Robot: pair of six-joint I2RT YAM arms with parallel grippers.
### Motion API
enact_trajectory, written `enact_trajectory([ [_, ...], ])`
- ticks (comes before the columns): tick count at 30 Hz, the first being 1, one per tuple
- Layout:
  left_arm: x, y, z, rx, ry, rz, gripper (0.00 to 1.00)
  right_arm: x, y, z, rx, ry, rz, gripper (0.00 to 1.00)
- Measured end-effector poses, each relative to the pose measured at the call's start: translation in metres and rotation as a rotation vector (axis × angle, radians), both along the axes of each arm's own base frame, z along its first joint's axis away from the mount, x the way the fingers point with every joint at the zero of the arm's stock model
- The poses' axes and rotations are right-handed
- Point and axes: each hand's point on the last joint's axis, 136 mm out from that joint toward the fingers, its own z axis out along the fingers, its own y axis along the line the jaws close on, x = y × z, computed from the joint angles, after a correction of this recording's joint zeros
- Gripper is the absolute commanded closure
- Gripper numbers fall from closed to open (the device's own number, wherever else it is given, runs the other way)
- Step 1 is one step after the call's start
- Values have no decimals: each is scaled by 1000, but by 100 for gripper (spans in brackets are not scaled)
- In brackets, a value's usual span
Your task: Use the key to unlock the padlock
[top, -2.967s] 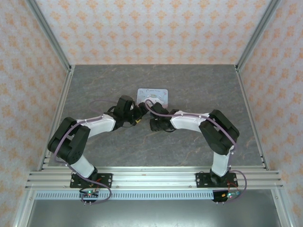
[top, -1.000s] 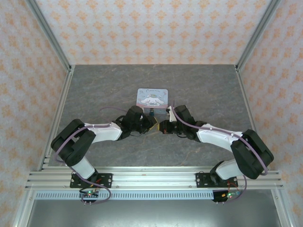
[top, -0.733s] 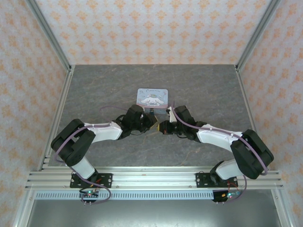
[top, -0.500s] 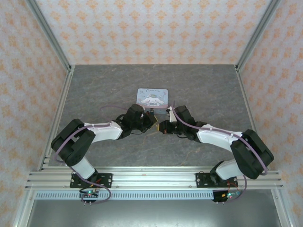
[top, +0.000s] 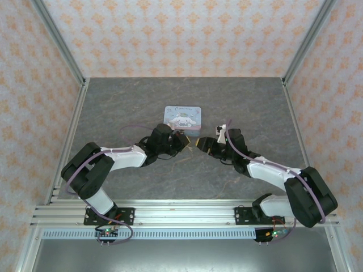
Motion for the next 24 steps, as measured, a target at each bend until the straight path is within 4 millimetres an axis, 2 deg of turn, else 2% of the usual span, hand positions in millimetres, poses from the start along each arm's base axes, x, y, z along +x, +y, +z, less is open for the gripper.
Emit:
enact_trajectory([
  [4, 7, -5, 18, -47, -63, 0, 100, 7, 7, 14, 69, -27, 0, 53],
  [11, 13, -9, 58, -130, -172, 8, 100, 15, 18, 22, 161, -22, 2, 56],
  [18, 16, -8, 62, -136, -189, 24, 100, 19, 22, 33, 226, -34, 2, 68],
  [24, 18, -8, 65, -142, -202, 41, 100, 18, 25, 40, 257, -38, 15, 73],
])
